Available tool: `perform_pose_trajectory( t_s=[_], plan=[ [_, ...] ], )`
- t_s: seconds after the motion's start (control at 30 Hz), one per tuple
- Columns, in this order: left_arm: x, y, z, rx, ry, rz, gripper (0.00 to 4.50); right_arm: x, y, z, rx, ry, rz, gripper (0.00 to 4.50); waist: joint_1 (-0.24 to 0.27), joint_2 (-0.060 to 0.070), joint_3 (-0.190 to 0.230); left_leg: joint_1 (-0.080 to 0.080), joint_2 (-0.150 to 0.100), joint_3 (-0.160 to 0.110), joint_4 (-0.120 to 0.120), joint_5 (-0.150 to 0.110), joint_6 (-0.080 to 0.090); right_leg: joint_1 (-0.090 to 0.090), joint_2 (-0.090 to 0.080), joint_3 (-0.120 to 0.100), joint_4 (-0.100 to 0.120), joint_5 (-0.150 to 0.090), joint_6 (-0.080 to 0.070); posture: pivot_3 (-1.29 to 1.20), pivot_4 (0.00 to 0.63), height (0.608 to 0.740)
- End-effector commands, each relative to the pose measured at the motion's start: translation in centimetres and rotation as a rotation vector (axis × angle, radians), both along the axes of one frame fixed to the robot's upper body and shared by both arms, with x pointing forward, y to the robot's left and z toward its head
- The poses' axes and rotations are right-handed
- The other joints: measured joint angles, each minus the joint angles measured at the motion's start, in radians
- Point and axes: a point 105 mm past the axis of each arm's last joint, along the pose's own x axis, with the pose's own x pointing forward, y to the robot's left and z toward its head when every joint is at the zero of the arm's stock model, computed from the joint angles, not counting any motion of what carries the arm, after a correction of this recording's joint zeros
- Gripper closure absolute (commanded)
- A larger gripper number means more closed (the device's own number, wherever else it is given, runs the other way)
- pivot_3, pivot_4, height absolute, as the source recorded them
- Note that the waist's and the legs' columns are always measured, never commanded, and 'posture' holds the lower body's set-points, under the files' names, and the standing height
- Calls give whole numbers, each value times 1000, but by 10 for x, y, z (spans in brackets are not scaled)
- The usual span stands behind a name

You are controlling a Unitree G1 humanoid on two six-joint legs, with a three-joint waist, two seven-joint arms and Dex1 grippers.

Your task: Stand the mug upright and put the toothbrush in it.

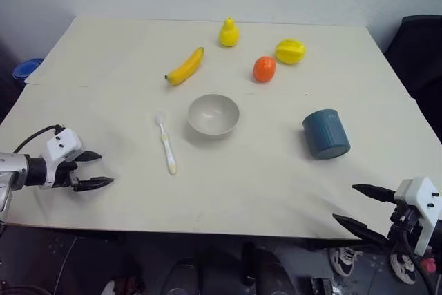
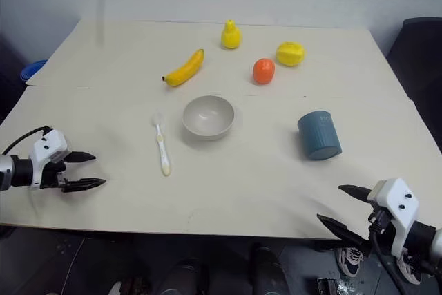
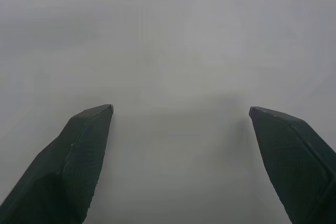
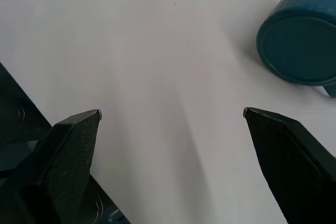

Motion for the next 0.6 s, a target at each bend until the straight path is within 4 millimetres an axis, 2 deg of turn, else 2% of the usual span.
perform_pose_trajectory(
  t_s=[0.03, 0.6],
  plan=[
    [2, 1, 8, 32, -50, -27, 98, 1, 0, 7, -6, -31, -2, 0, 0, 0, 0, 0, 0, 0, 0, 0, 0, 0, 0, 0, 0, 0, 0, 0, 150, 740],
    [20, 9, 11, 56, -107, 74, 98, -1, 3, -1, -20, -7, -30, 0, 0, 0, 0, 0, -1, 6, 1, 0, 0, 0, 1, 0, 1, 0, 0, 0, 150, 740]
  ],
)
